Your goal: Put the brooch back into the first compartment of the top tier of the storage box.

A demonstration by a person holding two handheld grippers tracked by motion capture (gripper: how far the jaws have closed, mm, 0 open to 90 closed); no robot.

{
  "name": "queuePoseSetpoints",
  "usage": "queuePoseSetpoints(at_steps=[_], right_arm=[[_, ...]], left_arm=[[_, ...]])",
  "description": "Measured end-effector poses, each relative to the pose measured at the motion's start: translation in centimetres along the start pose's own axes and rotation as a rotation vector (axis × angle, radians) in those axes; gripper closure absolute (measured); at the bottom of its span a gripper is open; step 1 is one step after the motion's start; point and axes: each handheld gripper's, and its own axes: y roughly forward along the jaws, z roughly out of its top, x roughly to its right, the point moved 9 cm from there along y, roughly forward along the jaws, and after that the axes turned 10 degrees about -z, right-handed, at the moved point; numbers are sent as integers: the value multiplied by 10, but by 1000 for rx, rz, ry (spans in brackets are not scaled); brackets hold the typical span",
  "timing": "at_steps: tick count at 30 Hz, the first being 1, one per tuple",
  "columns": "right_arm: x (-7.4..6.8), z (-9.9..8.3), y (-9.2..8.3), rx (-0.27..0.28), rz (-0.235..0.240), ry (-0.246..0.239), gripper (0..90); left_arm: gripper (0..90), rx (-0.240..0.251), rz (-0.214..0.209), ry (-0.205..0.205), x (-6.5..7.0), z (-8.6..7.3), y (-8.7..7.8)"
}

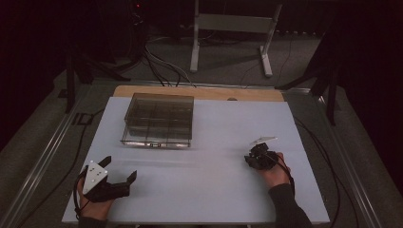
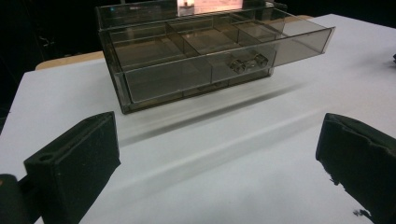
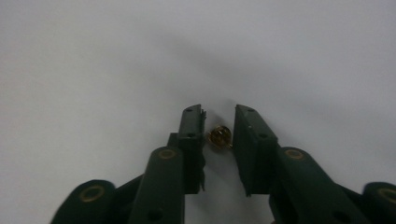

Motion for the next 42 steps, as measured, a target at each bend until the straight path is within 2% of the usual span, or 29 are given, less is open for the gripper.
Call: queuePoseSetpoints(at_steps=[4,13,25,31,42], right_arm=[[-1,1,0,-3,6,-1,799],[1,1,0,-11,19,21,812],[1,4,-5,16,45,44,813],[1,11,-13,53,65,62,812],[-5,29,-30,111,70,49,813]], left_arm=[[3,0,0,1,0,0,0],[3,0,0,2,0,0,0],[3,-2,-1,2,1,0,1],[3,-4,-2,3,1,0,1],[3,-5,-4,4,2,-1,1]])
